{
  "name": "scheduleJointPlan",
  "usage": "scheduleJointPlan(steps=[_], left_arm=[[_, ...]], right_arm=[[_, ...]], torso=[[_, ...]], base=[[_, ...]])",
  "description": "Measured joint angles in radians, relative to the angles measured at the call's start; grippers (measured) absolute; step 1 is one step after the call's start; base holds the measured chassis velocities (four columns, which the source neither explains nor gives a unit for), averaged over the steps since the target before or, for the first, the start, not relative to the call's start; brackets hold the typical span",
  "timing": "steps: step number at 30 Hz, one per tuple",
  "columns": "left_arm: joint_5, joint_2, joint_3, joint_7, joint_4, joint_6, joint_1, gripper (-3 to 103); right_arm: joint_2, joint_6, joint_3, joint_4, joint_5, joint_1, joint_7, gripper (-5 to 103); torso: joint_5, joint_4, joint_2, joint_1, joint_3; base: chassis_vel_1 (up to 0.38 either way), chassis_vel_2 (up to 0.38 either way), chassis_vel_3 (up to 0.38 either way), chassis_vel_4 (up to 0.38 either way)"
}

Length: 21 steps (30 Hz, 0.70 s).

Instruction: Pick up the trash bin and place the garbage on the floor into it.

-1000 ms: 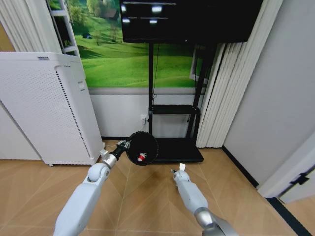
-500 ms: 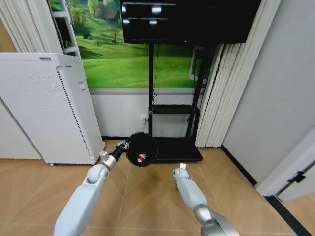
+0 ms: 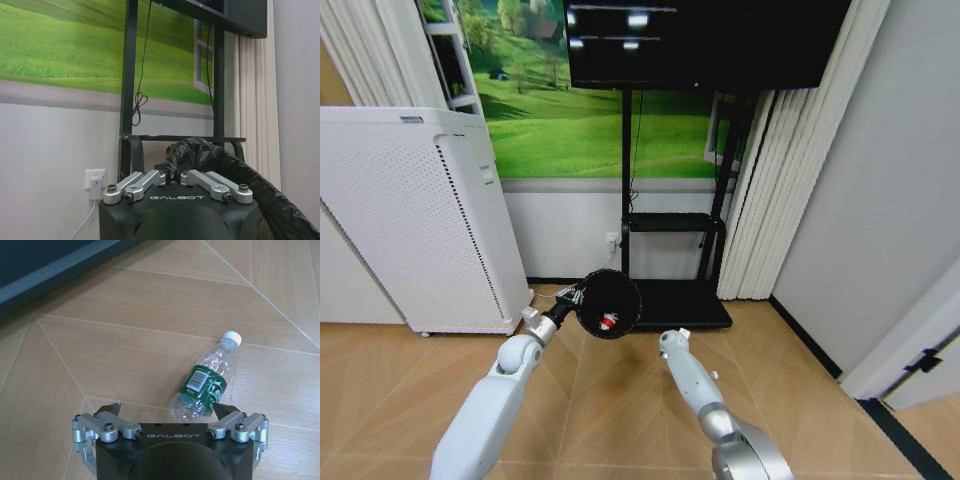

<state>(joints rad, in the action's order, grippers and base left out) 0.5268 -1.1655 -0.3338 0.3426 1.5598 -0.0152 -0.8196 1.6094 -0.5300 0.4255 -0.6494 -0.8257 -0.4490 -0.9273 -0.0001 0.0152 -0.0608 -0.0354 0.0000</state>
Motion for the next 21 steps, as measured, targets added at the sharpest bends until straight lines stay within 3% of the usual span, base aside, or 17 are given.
scheduleJointPlan(steps=[9,21], left_arm=[[0.005,0.009,-0.007,-0.005,0.020,-0.005,-0.009,7],[0.005,0.010,-0.008,-0.012,0.047,-0.012,-0.025,7]], right_arm=[[-0.011,0.012,0.013,0.007,0.039,-0.032,0.009,100],[-0.002,0.064,0.108,0.044,0.190,-0.069,0.133,100]], torso=[[0.0001,-0.0001,0.000,0.000,0.000],[0.0002,0.0002,0.000,0.000,0.000]], base=[[0.000,0.000,0.000,0.000],[0.000,0.000,0.000,0.000]])
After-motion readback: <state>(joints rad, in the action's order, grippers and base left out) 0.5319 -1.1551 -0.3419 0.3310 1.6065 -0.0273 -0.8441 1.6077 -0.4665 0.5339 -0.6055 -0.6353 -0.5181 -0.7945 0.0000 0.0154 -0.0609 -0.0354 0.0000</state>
